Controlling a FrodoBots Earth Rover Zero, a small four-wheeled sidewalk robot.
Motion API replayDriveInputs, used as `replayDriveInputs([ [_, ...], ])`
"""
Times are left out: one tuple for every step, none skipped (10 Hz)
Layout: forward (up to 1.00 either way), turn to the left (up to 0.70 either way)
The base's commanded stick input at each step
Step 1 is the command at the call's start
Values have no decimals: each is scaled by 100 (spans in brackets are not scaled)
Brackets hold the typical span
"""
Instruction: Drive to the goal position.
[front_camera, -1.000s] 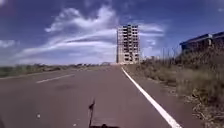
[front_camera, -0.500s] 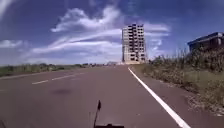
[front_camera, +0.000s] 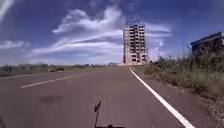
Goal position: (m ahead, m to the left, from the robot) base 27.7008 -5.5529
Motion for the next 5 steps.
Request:
replayDriveInputs([
  [100,0],
  [100,0],
  [100,0],
  [100,0],
  [100,0],
])
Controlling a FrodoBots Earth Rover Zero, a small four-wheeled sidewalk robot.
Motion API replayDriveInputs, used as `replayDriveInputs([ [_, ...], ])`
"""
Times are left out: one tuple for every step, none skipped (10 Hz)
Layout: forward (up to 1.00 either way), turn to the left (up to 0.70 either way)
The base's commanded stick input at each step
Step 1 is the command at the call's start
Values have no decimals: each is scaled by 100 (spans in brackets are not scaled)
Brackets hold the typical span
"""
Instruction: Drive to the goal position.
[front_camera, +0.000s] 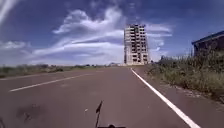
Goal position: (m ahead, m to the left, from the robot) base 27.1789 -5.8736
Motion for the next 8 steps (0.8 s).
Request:
replayDriveInputs([
  [100,0],
  [100,0],
  [100,0],
  [100,0],
  [100,0],
  [100,0],
  [100,0],
  [100,0],
])
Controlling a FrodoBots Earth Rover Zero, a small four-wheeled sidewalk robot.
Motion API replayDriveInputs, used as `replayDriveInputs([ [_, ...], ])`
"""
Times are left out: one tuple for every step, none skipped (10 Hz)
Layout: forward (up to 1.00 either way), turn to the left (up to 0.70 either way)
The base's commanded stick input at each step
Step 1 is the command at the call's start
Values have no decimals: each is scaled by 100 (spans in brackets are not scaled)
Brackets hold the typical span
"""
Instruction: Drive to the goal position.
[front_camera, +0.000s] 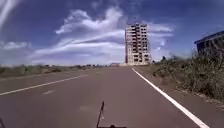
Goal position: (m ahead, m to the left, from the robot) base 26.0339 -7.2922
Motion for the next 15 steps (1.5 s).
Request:
replayDriveInputs([
  [100,0],
  [100,0],
  [100,0],
  [100,0],
  [100,0],
  [100,0],
  [100,0],
  [100,0],
  [100,0],
  [100,0],
  [100,0],
  [100,0],
  [100,0],
  [100,0],
  [100,0],
])
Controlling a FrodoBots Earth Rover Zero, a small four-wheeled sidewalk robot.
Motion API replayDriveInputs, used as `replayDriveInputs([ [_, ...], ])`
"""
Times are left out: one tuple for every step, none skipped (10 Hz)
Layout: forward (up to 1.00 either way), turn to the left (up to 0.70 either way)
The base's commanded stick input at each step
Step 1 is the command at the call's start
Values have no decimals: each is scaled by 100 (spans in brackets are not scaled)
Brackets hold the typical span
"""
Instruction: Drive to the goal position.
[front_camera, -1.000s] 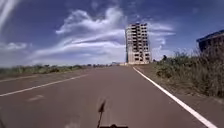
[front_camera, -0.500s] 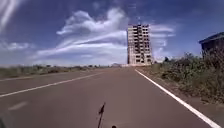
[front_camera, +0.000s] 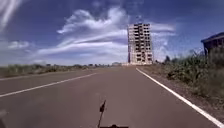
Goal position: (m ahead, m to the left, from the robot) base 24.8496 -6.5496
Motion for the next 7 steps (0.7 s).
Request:
replayDriveInputs([
  [100,0],
  [100,0],
  [100,0],
  [100,0],
  [100,0],
  [100,0],
  [100,0],
])
